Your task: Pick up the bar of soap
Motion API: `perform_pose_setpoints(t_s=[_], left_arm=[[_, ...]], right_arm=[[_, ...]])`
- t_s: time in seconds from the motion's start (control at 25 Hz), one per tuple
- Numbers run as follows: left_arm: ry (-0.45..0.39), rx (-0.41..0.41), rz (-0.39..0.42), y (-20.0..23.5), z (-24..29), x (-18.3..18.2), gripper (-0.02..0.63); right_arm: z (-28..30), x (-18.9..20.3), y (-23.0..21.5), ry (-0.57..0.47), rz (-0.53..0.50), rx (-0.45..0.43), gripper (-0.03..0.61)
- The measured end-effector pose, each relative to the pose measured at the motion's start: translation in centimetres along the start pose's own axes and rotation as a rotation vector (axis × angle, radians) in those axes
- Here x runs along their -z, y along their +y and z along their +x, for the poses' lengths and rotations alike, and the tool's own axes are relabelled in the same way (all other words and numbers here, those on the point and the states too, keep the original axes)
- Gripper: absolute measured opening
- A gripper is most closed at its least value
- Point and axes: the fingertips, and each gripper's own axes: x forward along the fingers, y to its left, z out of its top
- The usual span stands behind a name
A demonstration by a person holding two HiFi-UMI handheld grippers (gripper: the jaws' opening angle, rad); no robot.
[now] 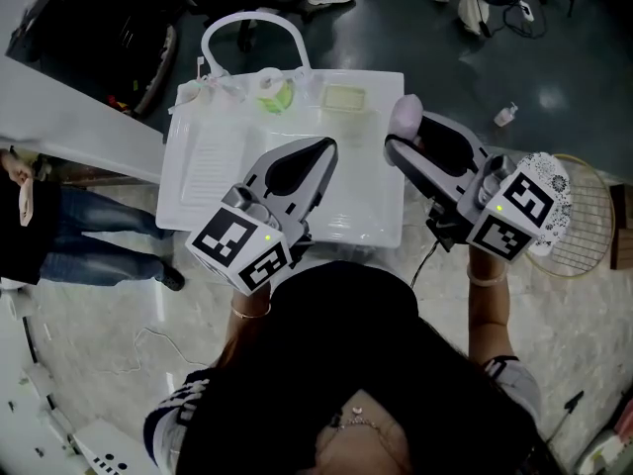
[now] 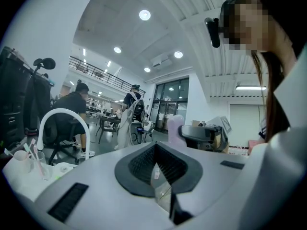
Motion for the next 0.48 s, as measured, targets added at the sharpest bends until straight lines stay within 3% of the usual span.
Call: perform_pose_setpoints(t_s=[0.48], left_arm=[[-0.007, 0.027, 0.013, -0.8, 0.1, -0.2, 0.006]], right_arm=[[-1.4, 0.0, 1.4, -0.013, 0.008, -0.043, 0.186]])
